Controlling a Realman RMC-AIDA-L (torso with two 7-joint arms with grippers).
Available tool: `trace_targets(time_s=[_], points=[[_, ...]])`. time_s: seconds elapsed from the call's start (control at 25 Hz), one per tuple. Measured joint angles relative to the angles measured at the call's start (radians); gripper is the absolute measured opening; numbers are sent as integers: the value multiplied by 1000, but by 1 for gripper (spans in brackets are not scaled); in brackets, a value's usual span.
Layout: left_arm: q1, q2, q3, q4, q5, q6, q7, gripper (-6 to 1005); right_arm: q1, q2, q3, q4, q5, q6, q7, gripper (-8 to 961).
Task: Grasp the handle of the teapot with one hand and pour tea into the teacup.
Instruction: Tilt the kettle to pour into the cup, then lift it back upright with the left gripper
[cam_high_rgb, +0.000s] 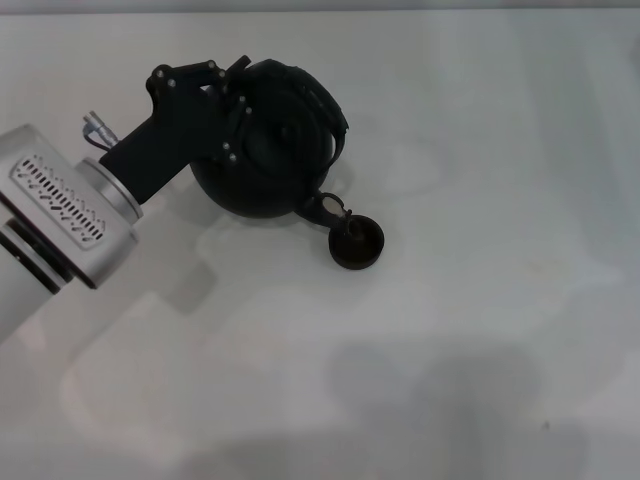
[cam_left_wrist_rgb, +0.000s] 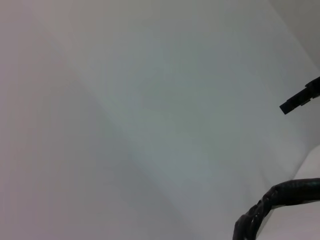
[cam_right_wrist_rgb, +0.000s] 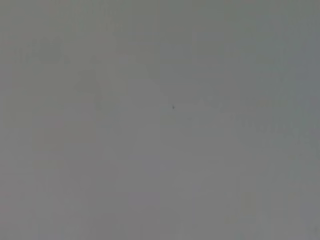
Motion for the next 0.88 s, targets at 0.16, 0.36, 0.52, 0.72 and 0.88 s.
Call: trace_targets(time_s=[0.16,0.36,0.52,0.72,0.88], points=[[3,0,0,0,0,4,0,111,0,0,0,0,0,0,0,856],[4,1,2,1,0,5,1,110,0,0,0,0,0,0,0,856],[3,2,3,0,0,5,12,109,1,0,0,1,0,0,0,856],[3,2,2,4,0,5,28,111,0,0,1,7,0,2,10,856],[3,2,3,4,0,5,28,110,1,0,1,9,0,2,10,856]])
